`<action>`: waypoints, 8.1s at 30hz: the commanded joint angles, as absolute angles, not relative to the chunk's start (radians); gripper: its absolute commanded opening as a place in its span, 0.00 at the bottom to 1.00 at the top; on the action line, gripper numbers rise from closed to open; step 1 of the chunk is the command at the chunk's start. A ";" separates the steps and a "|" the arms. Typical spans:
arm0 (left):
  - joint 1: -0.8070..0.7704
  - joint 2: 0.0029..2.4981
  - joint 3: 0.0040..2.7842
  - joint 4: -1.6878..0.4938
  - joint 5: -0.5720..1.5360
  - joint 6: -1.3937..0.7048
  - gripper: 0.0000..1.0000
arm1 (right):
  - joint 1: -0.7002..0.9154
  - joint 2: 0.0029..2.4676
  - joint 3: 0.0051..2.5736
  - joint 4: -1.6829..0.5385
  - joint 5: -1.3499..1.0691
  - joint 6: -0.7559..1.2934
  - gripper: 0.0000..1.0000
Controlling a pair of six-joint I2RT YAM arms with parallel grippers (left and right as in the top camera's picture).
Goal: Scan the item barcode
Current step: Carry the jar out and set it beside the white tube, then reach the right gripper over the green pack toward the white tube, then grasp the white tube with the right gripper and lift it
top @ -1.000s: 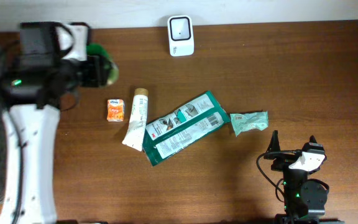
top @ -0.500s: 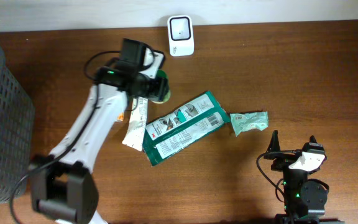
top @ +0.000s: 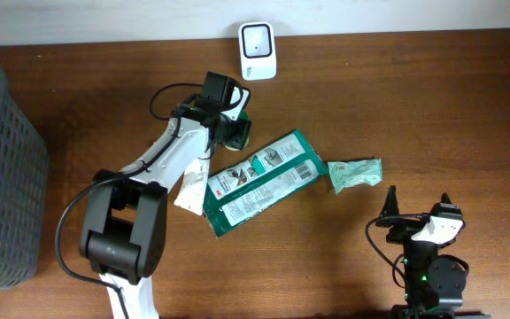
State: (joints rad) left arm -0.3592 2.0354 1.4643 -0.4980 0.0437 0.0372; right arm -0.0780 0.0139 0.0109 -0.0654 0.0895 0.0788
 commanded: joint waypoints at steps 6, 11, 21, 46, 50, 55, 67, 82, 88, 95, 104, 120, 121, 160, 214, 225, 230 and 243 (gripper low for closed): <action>-0.357 2.062 1.460 -0.549 -0.060 0.049 0.88 | -0.085 0.006 0.006 -0.072 0.105 0.082 0.98; -0.357 2.060 1.461 -0.565 -0.057 0.050 0.97 | -0.085 0.006 0.006 -0.072 0.105 0.082 0.98; -0.357 1.903 1.511 -0.602 -0.057 0.050 0.99 | -0.085 0.006 0.006 -0.071 0.046 0.082 0.98; -0.078 1.766 1.636 -0.889 0.136 0.049 0.99 | -0.085 0.912 0.958 -0.697 -0.477 0.084 0.98; -0.022 1.766 1.636 -0.916 0.135 0.049 0.99 | -0.085 1.140 1.158 -0.843 -0.552 0.086 0.98; 0.017 1.767 1.635 -0.942 0.136 0.049 0.99 | -0.085 1.280 1.199 -0.849 -0.731 0.079 0.98; 0.050 1.767 1.635 -0.944 0.077 0.049 0.99 | 0.233 1.402 1.199 -0.664 -0.616 0.300 0.77; 0.131 1.767 1.635 -0.865 0.034 0.049 0.99 | 0.582 1.896 1.408 -0.390 -0.491 0.616 0.66; 0.152 1.768 1.635 -0.864 0.033 0.049 0.99 | 0.631 2.003 1.425 -0.306 -0.429 0.723 0.61; 0.152 1.768 1.635 -0.843 0.034 0.049 1.00 | 0.675 2.053 1.429 -0.241 -0.322 0.761 0.62; 0.152 1.777 1.635 -0.811 0.033 0.049 0.99 | 0.683 2.137 1.442 -0.177 -0.250 0.715 0.61; 0.152 1.825 1.635 -0.812 0.029 0.049 0.99 | 0.752 2.219 1.442 -0.048 -0.189 0.684 0.18; 0.152 1.825 1.635 -0.812 0.029 0.049 0.99 | 0.752 2.219 1.442 -0.056 -0.191 0.685 0.10; 0.152 1.825 1.635 -0.812 0.030 0.049 0.99 | 0.422 2.137 1.980 -1.438 0.322 0.471 0.04; 0.152 1.825 1.635 -0.812 0.030 0.049 0.99 | 0.177 2.002 1.328 -0.940 -0.435 0.266 0.69; 0.152 1.825 1.635 -0.812 0.030 0.049 0.99 | 0.169 2.002 1.330 -0.922 -0.446 0.262 0.04; 0.152 1.825 1.635 -0.812 0.030 0.049 0.99 | 0.162 1.999 1.332 -0.933 -0.488 0.235 0.04; 0.152 1.825 1.635 -0.812 0.030 0.049 0.99 | 0.089 1.790 1.369 -1.040 -0.985 -0.330 0.04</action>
